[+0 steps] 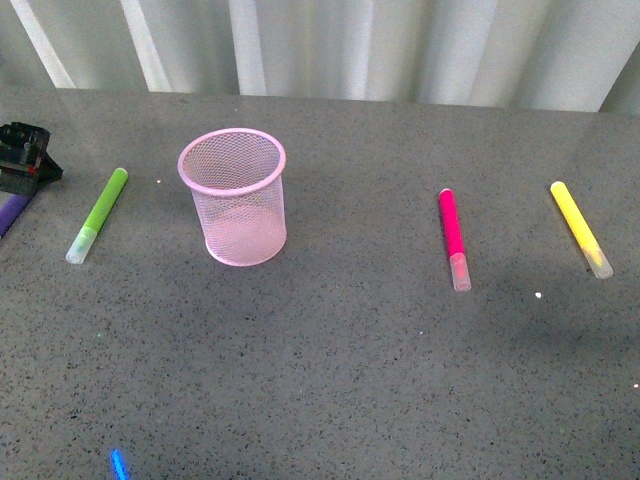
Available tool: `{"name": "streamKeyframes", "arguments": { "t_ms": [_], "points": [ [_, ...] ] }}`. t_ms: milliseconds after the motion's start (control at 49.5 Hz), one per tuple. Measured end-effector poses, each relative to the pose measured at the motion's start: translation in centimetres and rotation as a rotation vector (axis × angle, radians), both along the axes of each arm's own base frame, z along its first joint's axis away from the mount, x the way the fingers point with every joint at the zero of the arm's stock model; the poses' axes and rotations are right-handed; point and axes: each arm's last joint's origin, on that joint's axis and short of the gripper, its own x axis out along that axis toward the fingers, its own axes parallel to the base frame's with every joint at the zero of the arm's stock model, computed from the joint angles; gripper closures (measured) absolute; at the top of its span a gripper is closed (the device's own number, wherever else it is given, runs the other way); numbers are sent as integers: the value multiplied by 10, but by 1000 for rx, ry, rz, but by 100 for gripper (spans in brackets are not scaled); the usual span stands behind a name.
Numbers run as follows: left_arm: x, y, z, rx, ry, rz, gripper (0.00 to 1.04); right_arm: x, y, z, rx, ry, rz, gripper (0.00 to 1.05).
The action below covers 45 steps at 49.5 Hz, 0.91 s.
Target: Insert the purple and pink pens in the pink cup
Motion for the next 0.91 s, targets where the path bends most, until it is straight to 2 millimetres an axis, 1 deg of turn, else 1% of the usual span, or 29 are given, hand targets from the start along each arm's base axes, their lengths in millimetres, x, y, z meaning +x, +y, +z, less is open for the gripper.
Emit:
{"name": "streamKeyframes", "arguments": {
  "t_ms": [242, 505, 727, 909],
  "points": [
    [13, 6, -5, 33, 2, 6, 7, 0, 0, 0, 0, 0, 0, 7],
    [23, 14, -19, 42, 27, 25, 7, 0, 0, 0, 0, 0, 0, 7],
    [30, 17, -28, 41, 41, 31, 7, 0, 0, 0, 0, 0, 0, 7],
    [35, 19, -29, 34, 48, 37, 7, 0, 0, 0, 0, 0, 0, 7]
  ]
}}
